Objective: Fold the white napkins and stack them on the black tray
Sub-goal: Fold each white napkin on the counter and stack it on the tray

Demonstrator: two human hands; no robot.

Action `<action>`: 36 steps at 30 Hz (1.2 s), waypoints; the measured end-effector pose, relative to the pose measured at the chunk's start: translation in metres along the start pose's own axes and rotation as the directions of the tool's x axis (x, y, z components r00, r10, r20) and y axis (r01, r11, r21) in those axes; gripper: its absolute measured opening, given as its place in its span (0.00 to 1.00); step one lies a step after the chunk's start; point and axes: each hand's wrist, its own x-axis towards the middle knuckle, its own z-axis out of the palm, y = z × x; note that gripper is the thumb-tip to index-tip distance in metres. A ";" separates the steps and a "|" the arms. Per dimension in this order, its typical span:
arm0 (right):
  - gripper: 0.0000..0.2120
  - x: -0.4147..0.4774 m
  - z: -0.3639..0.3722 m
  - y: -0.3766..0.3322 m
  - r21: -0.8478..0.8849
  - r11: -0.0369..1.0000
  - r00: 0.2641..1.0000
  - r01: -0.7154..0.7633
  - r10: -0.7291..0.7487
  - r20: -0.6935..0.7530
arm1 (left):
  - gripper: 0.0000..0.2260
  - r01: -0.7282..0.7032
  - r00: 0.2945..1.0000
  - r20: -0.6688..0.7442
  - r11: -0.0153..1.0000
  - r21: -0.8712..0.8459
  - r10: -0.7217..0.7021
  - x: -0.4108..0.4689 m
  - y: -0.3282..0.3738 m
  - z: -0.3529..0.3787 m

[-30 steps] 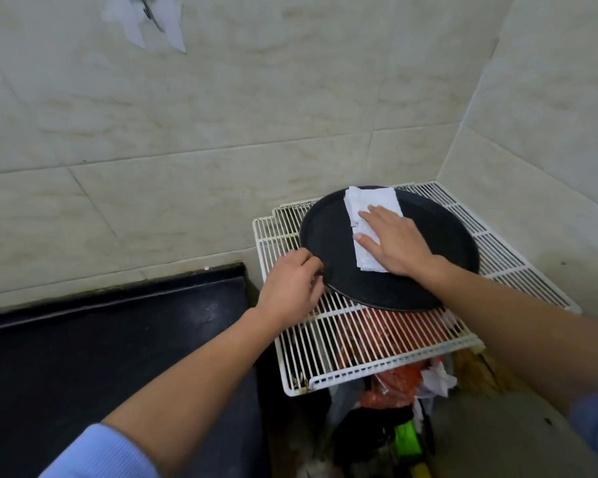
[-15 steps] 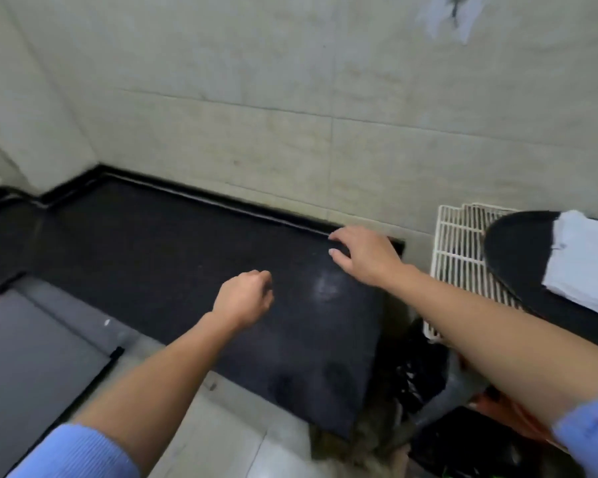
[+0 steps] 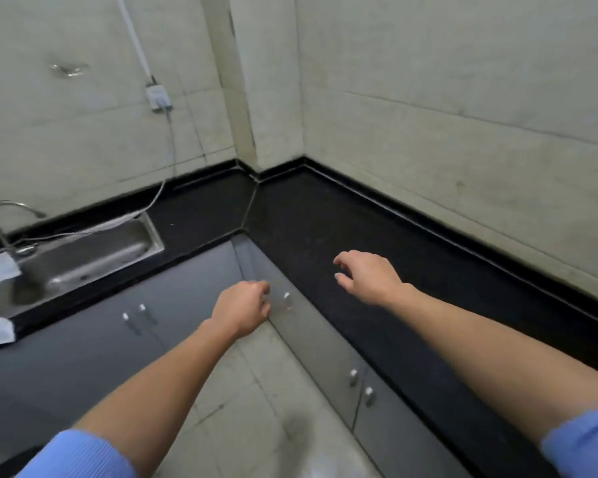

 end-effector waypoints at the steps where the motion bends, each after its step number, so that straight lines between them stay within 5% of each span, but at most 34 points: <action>1: 0.16 0.016 0.007 -0.020 0.008 1.000 1.000 0.024 -0.024 0.015 | 0.13 0.034 0.999 0.010 0.999 0.008 -0.034 0.000 -0.026 -0.004; 22: 0.17 0.412 0.111 -0.261 0.019 0.864 0.851 0.503 -0.499 0.161 | 0.10 0.476 0.878 -0.040 0.879 -0.030 -0.477 0.124 -0.374 -0.023; 36: 0.18 0.566 0.207 -0.486 0.121 0.695 0.655 0.709 -0.712 0.252 | 0.14 0.727 0.685 -0.008 0.683 -0.069 -0.729 0.097 -0.604 -0.027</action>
